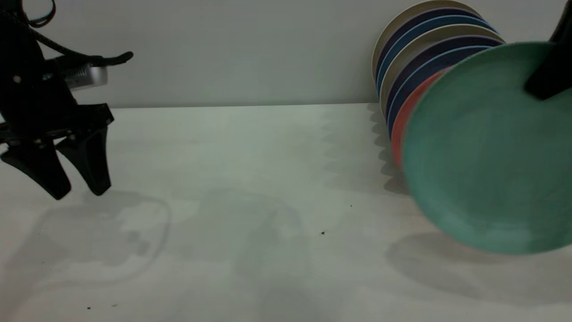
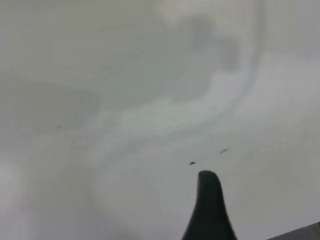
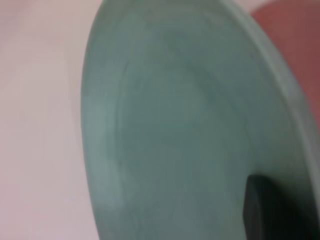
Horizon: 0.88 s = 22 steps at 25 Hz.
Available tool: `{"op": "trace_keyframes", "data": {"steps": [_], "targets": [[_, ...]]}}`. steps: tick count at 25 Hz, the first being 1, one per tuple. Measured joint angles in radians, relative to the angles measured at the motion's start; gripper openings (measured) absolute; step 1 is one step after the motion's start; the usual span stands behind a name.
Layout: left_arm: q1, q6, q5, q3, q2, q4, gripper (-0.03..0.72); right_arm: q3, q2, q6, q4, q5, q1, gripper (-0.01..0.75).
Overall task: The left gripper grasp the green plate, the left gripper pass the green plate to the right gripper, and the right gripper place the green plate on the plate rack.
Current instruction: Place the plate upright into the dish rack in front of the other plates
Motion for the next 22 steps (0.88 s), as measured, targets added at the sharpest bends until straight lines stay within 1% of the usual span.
{"op": "trace_keyframes", "data": {"steps": [4,11,16,22], "targets": [[0.0,-0.006,0.002,-0.001,0.0,0.005,0.59,-0.06,-0.001,-0.017,-0.051,0.003,0.0,0.09],[0.0,-0.006,0.009,-0.001,0.0,0.005,0.59,-0.154,-0.001,-0.152,-0.065,0.006,0.0,0.09],[0.0,-0.006,0.049,-0.001,0.0,0.005,0.59,-0.173,-0.001,-0.227,-0.065,-0.02,0.0,0.09],[0.0,-0.006,0.052,-0.001,0.0,0.005,0.59,-0.185,0.032,-0.278,-0.047,-0.05,0.0,0.09]]}}
